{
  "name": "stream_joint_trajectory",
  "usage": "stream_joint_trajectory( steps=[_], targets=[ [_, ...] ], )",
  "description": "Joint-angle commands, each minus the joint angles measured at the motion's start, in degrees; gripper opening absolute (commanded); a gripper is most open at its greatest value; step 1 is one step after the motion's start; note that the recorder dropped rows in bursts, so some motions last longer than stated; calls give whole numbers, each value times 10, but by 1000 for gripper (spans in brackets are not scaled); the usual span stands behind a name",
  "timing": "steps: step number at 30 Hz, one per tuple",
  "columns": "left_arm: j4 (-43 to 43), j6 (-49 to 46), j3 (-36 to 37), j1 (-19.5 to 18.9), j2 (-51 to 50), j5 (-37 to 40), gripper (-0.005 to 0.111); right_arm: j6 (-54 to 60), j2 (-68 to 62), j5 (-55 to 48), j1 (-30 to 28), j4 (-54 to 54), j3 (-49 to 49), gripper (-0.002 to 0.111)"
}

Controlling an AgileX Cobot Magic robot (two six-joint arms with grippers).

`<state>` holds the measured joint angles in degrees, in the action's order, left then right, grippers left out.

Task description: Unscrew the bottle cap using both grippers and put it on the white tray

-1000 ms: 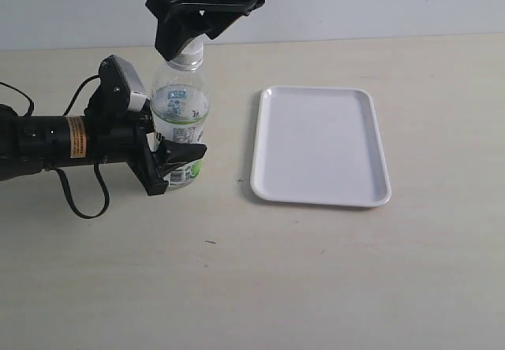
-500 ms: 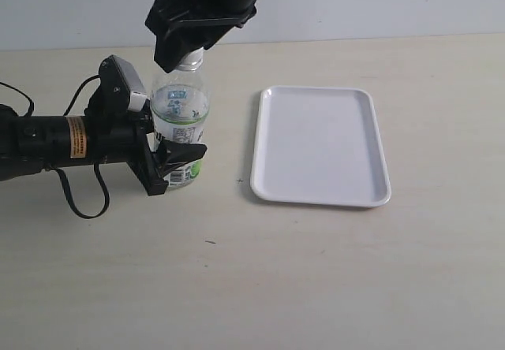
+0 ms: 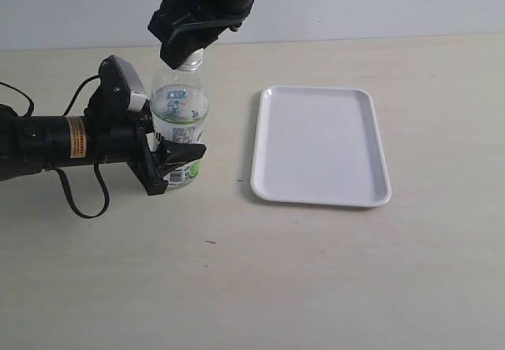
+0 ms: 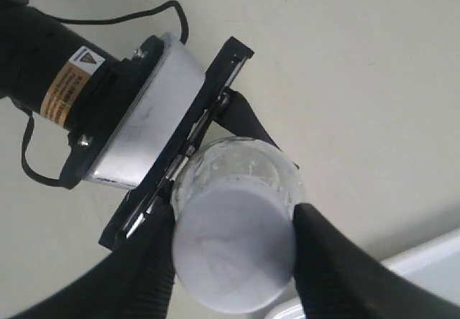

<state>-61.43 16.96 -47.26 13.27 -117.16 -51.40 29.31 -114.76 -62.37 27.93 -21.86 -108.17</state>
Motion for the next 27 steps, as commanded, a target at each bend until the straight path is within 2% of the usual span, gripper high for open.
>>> stream_joint_trajectory(
  steps=[1,8,23,27],
  targets=[
    [9,8,-2,-1,7,-19,0,125,2,3,0,-1,-2,0],
    [8,13,-2,-1,7,-19,0,334,2,1,0,-23,-2,0],
    [5,15,-2,-1,7,-14,0,665,2,-11,0,-31,-2,0],
    [5,15,-2,-1,7,-14,0,798,2,-10,0,-39,-2,0]
  ],
)
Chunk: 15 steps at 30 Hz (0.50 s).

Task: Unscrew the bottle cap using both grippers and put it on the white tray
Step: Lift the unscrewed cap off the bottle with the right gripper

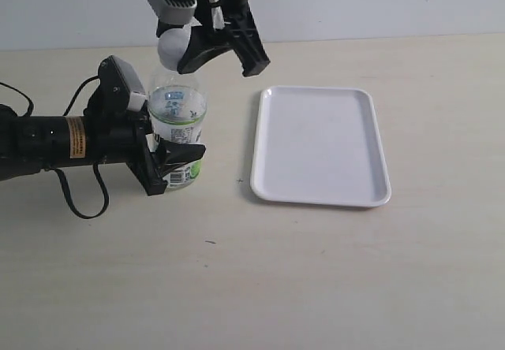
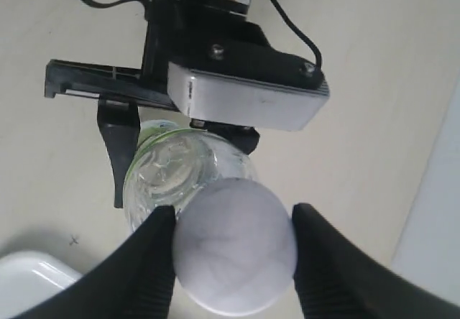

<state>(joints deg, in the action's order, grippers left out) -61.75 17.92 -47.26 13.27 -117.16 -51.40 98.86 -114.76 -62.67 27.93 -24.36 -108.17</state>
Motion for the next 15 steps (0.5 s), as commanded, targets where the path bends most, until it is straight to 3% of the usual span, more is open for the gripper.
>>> stream_joint_trajectory(
  steps=[1,3,11,15],
  targets=[
    [8,5,-2,-1,7,-14,0,157,2,-9,0,-11,-2,0],
    [8,5,-2,-1,7,-14,0,225,2,-4,0,-9,-2,0],
    [27,5,-2,-1,7,-14,0,221,32,-19,4,-34,-2,0],
    [58,3,-2,-1,7,-14,0,62,80,-20,4,-72,-2,0]
  ],
)
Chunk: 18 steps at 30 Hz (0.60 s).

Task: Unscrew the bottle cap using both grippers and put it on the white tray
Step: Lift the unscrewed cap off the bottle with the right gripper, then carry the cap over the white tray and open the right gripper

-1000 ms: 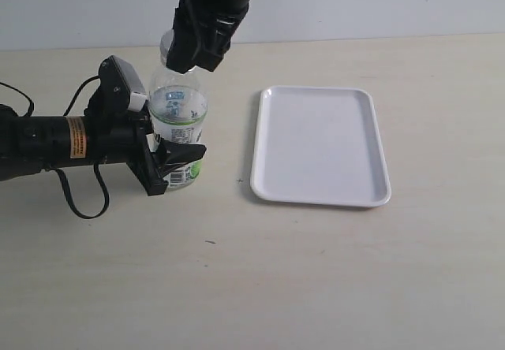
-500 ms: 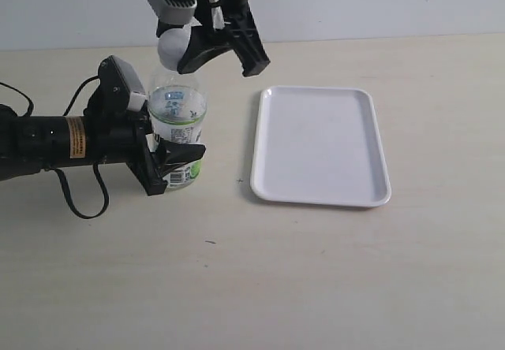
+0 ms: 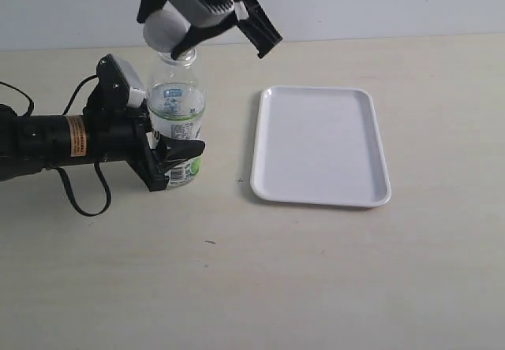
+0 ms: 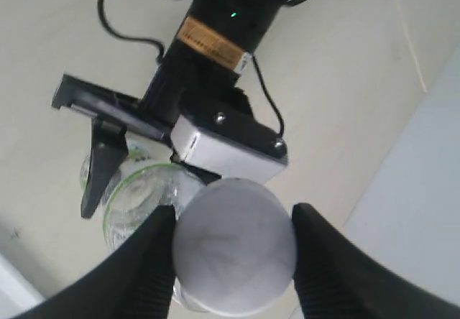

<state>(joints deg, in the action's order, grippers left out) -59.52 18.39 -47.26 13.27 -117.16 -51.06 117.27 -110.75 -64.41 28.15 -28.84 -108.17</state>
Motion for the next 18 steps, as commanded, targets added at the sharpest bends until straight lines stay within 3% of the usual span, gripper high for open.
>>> stream_joint_trajectory(
  steps=[1,4,12,18],
  targets=[
    [36,-2,-2,-1,7,-19,0,-156,46,-2,2,-23,-2,0],
    [47,-2,-2,-1,7,-22,0,-320,61,-3,1,29,-2,0],
    [125,-26,-2,-1,7,-42,0,-580,59,-37,-6,221,-2,0],
    [195,-47,-2,-1,6,-48,0,-696,58,-54,-60,216,-2,0]
  ],
)
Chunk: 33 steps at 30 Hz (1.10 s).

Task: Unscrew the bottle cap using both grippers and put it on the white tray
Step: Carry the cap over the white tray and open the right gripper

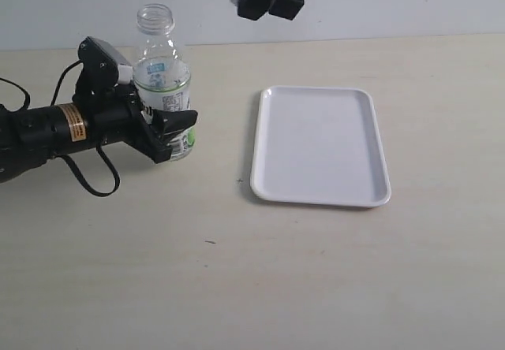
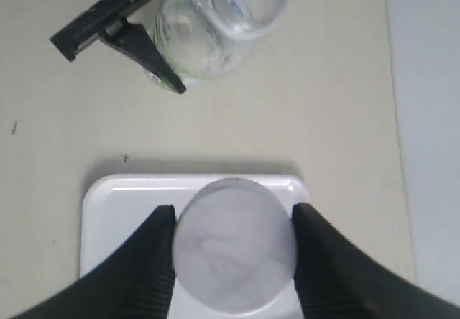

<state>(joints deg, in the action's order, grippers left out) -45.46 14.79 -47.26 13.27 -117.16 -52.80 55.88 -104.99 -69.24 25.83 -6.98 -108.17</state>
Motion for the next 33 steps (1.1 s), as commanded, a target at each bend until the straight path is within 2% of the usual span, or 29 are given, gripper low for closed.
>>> stream_joint_trajectory(
  steps=[1,6,12,21,33],
  targets=[
    [63,-11,-2,-1,5,-30,0,-100,-2,-5,-48,-17,-2,0],
    [92,-11,-2,-1,5,-30,0,-191,-29,-3,-90,-84,-2,0],
    [139,-24,-2,-1,1,-31,0,-303,-95,7,-98,-78,-2,0],
    [162,-27,-2,-1,-22,-44,0,-382,-200,63,-98,-15,-2,0],
    [161,-27,-2,-1,-26,-30,0,-396,-277,83,-98,-3,-2,0]
  ],
)
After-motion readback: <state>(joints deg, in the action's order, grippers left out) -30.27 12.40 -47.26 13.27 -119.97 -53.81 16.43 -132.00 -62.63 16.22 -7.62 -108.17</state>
